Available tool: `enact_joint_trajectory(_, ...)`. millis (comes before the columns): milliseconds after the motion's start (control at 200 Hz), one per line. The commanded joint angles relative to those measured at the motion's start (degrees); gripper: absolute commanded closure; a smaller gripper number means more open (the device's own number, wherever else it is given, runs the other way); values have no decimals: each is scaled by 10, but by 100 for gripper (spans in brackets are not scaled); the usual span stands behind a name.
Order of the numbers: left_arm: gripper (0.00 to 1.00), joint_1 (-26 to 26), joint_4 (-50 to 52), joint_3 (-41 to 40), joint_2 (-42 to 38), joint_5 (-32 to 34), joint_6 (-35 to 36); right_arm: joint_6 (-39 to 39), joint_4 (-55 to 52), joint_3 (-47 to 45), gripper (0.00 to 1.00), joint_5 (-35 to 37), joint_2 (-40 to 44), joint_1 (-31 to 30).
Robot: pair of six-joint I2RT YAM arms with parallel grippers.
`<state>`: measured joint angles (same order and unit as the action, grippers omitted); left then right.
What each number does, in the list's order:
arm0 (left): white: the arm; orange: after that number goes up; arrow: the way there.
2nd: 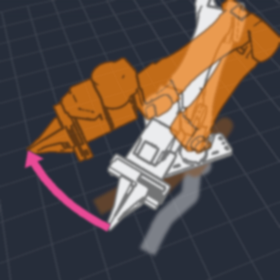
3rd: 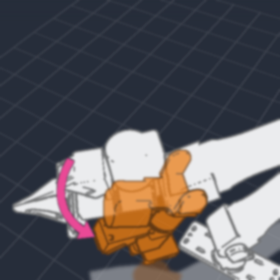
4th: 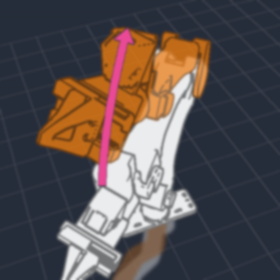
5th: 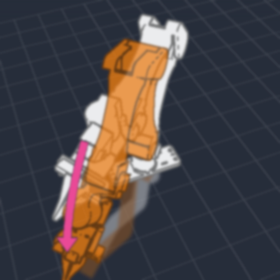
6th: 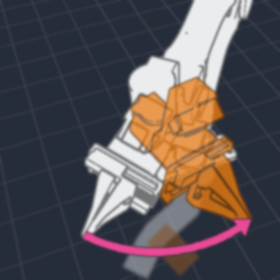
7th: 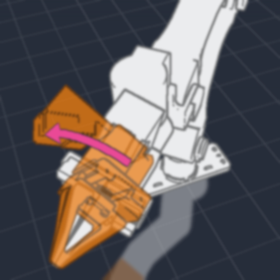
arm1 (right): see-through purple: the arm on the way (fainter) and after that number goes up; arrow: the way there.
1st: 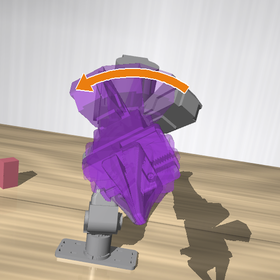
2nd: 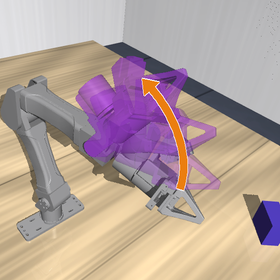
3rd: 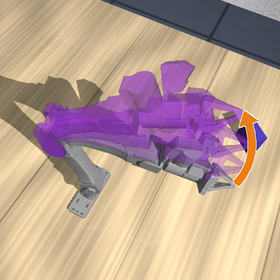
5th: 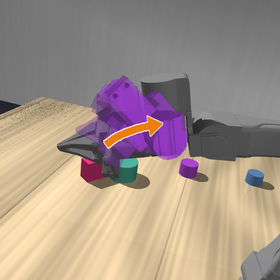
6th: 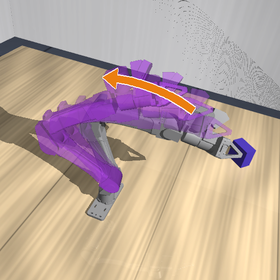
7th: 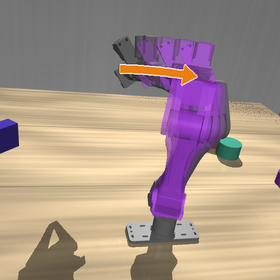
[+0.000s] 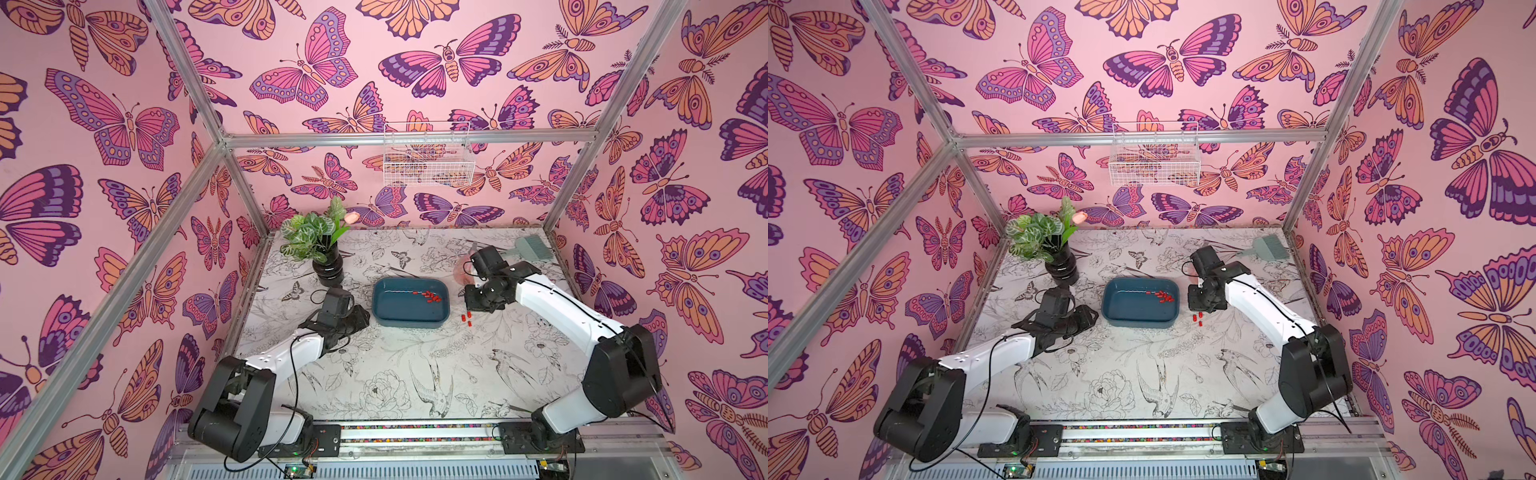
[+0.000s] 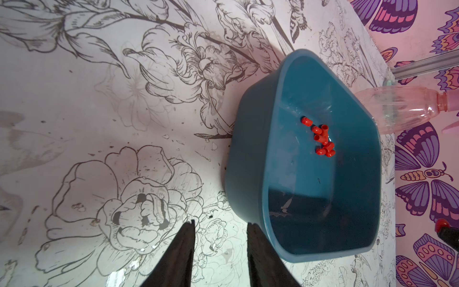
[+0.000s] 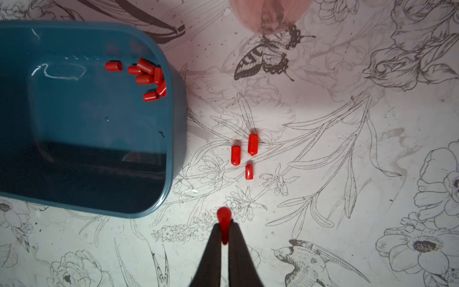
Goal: Take the screw protection sleeves out of the storage box
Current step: Place the screw protection sleeve at the center of the board.
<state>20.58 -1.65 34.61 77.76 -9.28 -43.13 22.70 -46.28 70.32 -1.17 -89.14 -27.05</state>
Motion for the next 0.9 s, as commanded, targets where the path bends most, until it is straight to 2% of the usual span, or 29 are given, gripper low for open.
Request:
enact_joint_trajectory(0,60,-4,-1,8,7,-6,1,-16,19,-4,88,-21,-27,11)
enact_joint_trajectory(541,60,-5,-1,11,12,-9,1,-27,50,77,88,-52,-189,28)
enact_joint_trajectory(896,61,-7,-1,11,15,-14,1,-24,40,100,88,-36,-237,29)
